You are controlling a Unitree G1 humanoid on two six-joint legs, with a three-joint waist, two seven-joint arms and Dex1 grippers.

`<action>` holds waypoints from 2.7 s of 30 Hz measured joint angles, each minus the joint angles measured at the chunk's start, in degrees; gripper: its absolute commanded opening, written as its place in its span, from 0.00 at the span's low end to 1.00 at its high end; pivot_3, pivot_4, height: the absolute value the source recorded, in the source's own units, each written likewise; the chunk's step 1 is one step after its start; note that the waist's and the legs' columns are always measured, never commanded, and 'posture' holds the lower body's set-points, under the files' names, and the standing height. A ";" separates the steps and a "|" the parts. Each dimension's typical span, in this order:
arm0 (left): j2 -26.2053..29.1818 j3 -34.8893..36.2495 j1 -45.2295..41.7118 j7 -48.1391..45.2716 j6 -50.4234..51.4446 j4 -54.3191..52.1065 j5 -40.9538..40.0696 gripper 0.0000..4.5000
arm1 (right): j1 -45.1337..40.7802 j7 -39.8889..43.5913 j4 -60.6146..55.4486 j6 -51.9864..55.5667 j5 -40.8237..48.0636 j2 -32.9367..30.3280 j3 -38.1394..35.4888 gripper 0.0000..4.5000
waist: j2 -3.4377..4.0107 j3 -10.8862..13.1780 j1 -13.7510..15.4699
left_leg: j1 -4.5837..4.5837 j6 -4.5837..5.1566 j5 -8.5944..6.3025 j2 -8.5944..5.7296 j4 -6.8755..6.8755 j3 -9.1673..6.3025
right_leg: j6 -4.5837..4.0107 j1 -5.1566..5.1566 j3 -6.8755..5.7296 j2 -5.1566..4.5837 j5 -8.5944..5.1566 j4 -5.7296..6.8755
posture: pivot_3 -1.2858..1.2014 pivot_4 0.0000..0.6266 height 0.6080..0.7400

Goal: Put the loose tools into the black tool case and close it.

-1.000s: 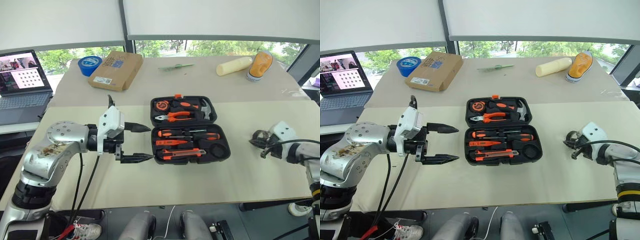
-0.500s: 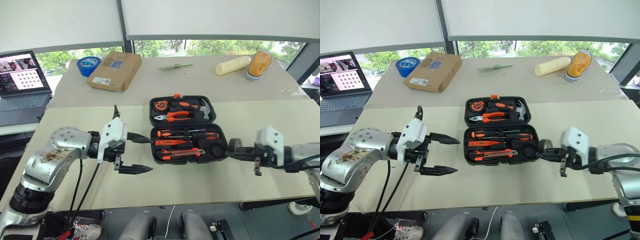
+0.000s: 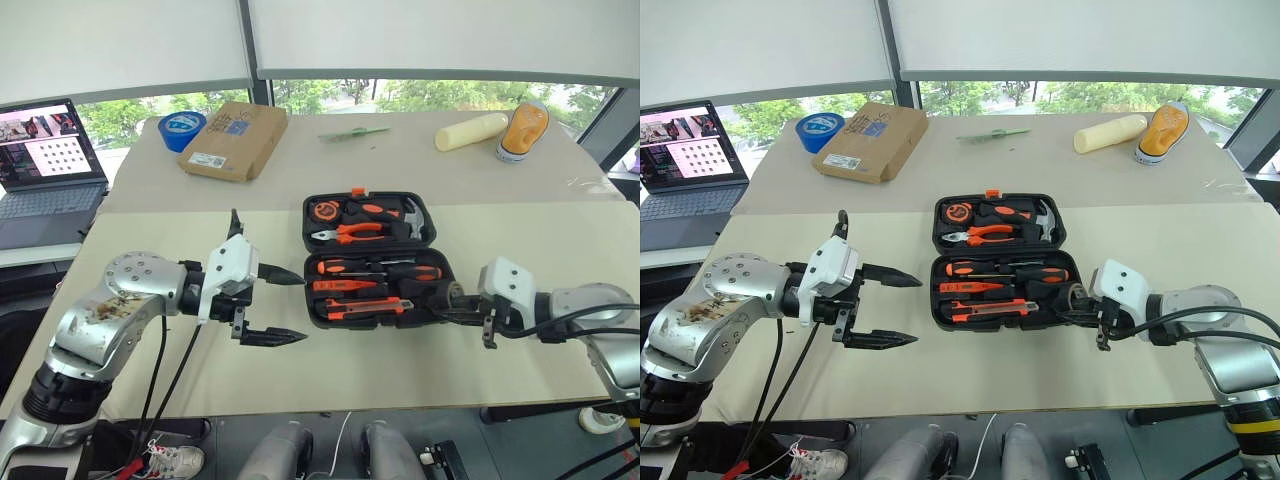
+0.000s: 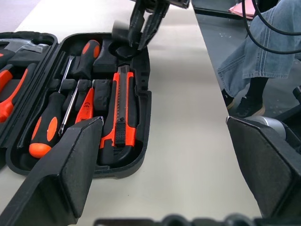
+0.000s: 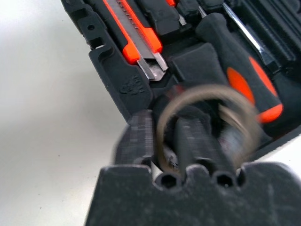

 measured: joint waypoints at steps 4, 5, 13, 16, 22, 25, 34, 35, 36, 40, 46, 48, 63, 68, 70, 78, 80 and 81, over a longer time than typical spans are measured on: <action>0.00 -0.28 -0.43 0.46 0.00 -0.01 0.04 1.00 | 0.96 1.78 -1.02 0.25 0.59 -0.31 0.03 0.78 | -0.01 0.01 0.01 | 0.00 0.02 -0.01 0.00 0.00 0.00 | 0.00 -0.01 0.00 0.00 0.00 0.00 | 0.52 0.24 0.96; 0.00 -0.37 -0.75 0.48 0.00 0.00 0.05 1.00 | 1.16 2.21 -1.38 0.39 0.85 -0.33 0.03 0.85 | -0.01 0.01 -0.02 | 0.00 0.02 -0.01 0.00 0.00 0.00 | 0.00 -0.01 0.00 0.00 0.00 0.00 | 0.52 0.24 0.96; -0.17 -0.60 -1.57 1.64 -0.61 0.91 1.58 1.00 | 0.35 3.22 -3.10 2.43 2.41 -2.95 -3.01 0.99 | 0.00 0.01 -0.07 | 0.00 0.02 -0.01 0.00 0.00 0.00 | 0.00 0.00 0.00 0.00 0.00 0.00 | 0.52 0.24 0.96; -0.53 -1.29 -1.45 3.93 -4.46 6.51 6.72 0.94 | -1.92 2.96 0.70 3.75 3.69 -3.33 -6.35 0.81 | -0.01 0.01 -0.03 | 0.00 0.02 -0.01 0.00 -0.01 0.00 | 0.00 0.00 -0.01 0.00 0.00 -0.01 | 0.52 0.24 0.96; -2.21 -3.76 -1.58 5.87 -13.34 18.87 15.99 0.49 | -7.73 2.16 16.02 2.14 2.14 -3.04 -6.90 0.37 | -0.01 0.01 0.09 | -0.03 0.00 0.01 -0.02 -0.01 0.00 | 0.00 -0.03 -0.02 -0.02 0.00 -0.02 | 0.52 0.24 0.96; -5.29 -5.33 -5.89 8.00 -15.53 25.26 19.49 0.25 | -13.28 -0.48 25.04 -0.94 -1.59 0.19 -4.59 0.14 | -0.03 0.02 -0.07 | -0.07 -0.23 0.15 -0.02 0.03 0.01 | -0.01 -0.04 -0.03 -0.03 0.02 -0.01 | 0.52 0.24 0.96; -10.97 -10.73 -9.42 8.18 -20.22 34.85 26.16 0.01 | -23.97 -3.41 36.96 -7.91 -9.27 8.61 2.97 0.00 | -0.01 0.00 -0.89 | -0.83 0.01 0.46 -0.04 0.20 0.12 | 0.00 -0.90 0.02 -0.03 0.03 0.24 | 0.52 0.24 0.96; -11.83 -11.73 -10.28 7.84 -20.29 35.86 26.98 0.01 | -25.21 -4.11 38.04 -8.97 -10.73 9.29 4.18 0.00 | -0.01 0.01 -0.89 | -0.85 0.00 0.47 -0.04 0.21 0.12 | 0.00 -0.91 0.02 -0.03 0.03 0.23 | 0.52 0.24 0.96; -12.58 -12.22 -11.08 7.76 -20.29 36.29 27.15 0.01 | -25.77 -4.18 38.45 -9.53 -11.69 9.69 4.98 0.00 | -0.01 0.01 -0.79 | -0.87 -0.01 0.48 -0.04 0.21 0.12 | 0.00 -0.90 0.00 -0.03 0.03 0.23 | 0.52 0.24 0.96; -13.71 -12.18 -14.31 7.06 -20.26 38.32 27.56 0.01 | -25.01 -1.28 37.36 -9.90 -13.01 9.19 6.71 0.00 | 0.00 0.00 -0.59 | -0.86 -0.01 0.47 -0.04 0.19 0.13 | 0.00 -0.92 0.02 -0.02 0.03 0.23 | 0.52 0.24 0.96; -12.70 -11.03 -12.26 4.95 -19.79 35.37 26.91 0.01 | -20.10 3.77 29.54 -8.85 -12.30 5.97 6.41 0.00 | 0.00 0.00 -0.80 | -0.90 -0.01 0.47 -0.04 0.17 0.12 | 0.00 -1.00 0.01 -0.02 0.03 0.25 | 0.52 0.24 0.96; -11.91 -10.51 -10.56 3.77 -19.37 32.51 26.54 0.01 | -18.27 3.84 26.72 -7.95 -12.13 5.33 6.06 0.00 | 0.00 0.00 -0.77 | -0.93 0.00 0.47 -0.04 0.17 0.12 | 0.00 -1.00 0.02 -0.02 0.03 0.23 | 0.52 0.24 0.96; -5.99 -8.71 1.03 0.31 -17.34 17.90 25.01 0.01 | -1.57 3.59 2.83 1.37 -9.75 2.73 0.72 0.00 | 0.03 -0.01 -0.53 | -0.80 0.02 0.43 -0.02 0.09 0.13 | 0.00 -0.92 0.06 -0.02 0.03 0.20 | 0.52 0.24 0.96; -2.80 -7.99 8.58 -0.28 -17.79 10.73 24.69 0.01 | 5.83 3.09 -3.71 1.54 -8.42 1.68 -2.36 0.00 | 0.03 -0.02 -0.40 | -0.74 0.04 0.40 0.01 0.08 0.14 | 0.00 -0.85 0.09 -0.01 0.03 0.15 | 0.52 0.24 0.96; -2.46 -8.09 10.51 -0.52 -17.87 9.37 24.63 0.01 | 7.45 2.94 -5.22 1.80 -7.94 1.63 -2.90 0.00 | 0.03 -0.02 -0.40 | -0.73 0.04 0.39 0.01 0.08 0.16 | 0.00 -0.85 0.11 -0.02 0.03 0.16 | 0.52 0.24 0.96; -2.25 -7.51 13.51 1.33 -18.22 8.08 24.35 0.00 | 11.14 1.23 -7.48 1.44 -7.84 -0.24 -4.92 0.06 | 0.03 -0.02 -0.13 | -0.57 -0.21 0.16 0.02 0.12 0.20 | -0.01 -0.71 0.10 -0.02 0.03 0.18 | 0.52 0.24 0.96; -1.45 -6.73 13.72 1.59 -18.68 9.37 23.91 0.12 | 11.19 1.10 -7.28 1.90 -7.08 -1.08 -6.97 0.18 | 0.03 -0.02 -0.14 | -0.44 -0.20 0.15 0.05 0.09 0.20 | -0.01 -0.61 0.09 -0.01 0.03 0.17 | 0.52 0.24 0.96; -1.06 -6.03 13.72 1.63 -18.67 10.21 23.43 0.16 | 11.16 1.04 -7.11 2.36 -6.44 -1.37 -7.80 0.24 | 0.04 -0.02 -0.18 | -0.38 -0.18 0.13 0.08 0.07 0.21 | -0.01 -0.57 0.09 -0.01 0.03 0.17 | 0.52 0.24 0.96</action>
